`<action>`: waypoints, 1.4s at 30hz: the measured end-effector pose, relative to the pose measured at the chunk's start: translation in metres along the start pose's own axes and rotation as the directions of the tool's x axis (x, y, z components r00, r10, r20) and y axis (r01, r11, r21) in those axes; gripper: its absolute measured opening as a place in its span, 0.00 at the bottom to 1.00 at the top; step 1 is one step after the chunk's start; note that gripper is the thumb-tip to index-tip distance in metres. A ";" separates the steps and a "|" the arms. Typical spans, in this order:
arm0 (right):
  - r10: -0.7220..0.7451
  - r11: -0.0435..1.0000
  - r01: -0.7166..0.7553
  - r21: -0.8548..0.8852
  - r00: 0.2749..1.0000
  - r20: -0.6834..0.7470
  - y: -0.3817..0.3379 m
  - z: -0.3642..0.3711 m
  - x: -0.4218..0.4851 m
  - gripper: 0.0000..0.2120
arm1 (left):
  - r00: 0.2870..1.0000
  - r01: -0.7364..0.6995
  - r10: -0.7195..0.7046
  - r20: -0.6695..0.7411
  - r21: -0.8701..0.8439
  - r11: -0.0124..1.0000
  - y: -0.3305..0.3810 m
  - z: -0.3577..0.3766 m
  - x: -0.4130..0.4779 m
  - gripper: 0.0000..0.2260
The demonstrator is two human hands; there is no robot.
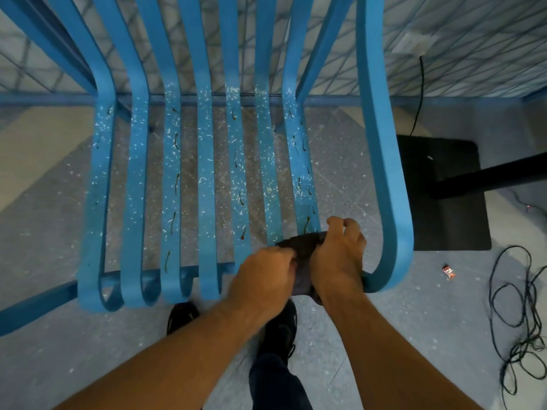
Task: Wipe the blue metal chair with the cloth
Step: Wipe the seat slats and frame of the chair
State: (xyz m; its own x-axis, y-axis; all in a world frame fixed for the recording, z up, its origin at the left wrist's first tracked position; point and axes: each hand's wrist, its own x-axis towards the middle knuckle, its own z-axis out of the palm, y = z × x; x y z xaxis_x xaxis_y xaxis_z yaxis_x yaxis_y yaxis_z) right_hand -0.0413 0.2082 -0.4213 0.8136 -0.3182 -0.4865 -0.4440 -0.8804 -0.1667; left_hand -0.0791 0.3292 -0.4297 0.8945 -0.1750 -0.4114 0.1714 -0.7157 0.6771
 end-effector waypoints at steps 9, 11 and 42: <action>0.047 0.943 -0.039 0.331 0.999 -0.017 0.016 0.034 -0.022 0.17 | 0.793 0.580 -0.491 0.361 -0.693 0.428 0.022 -0.006 0.028 0.09; 0.119 0.918 -0.130 0.374 0.991 0.053 0.014 0.047 -0.019 0.18 | 0.817 0.533 -0.503 0.282 -0.702 0.472 0.020 -0.019 0.036 0.10; 0.037 0.976 -0.043 0.216 0.999 0.031 -0.001 0.065 0.034 0.26 | 0.888 0.393 -0.408 -0.211 -0.111 0.913 -0.044 -0.058 0.075 0.20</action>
State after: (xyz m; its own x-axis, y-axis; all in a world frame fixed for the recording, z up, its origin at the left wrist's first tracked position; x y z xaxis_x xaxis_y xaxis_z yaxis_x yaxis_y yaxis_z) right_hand -0.0379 0.2215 -0.4934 0.7846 -0.3392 -0.5189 -0.5487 -0.7695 -0.3267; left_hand 0.0039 0.3871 -0.4551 0.8116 0.2791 -0.5133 0.5539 -0.6472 0.5238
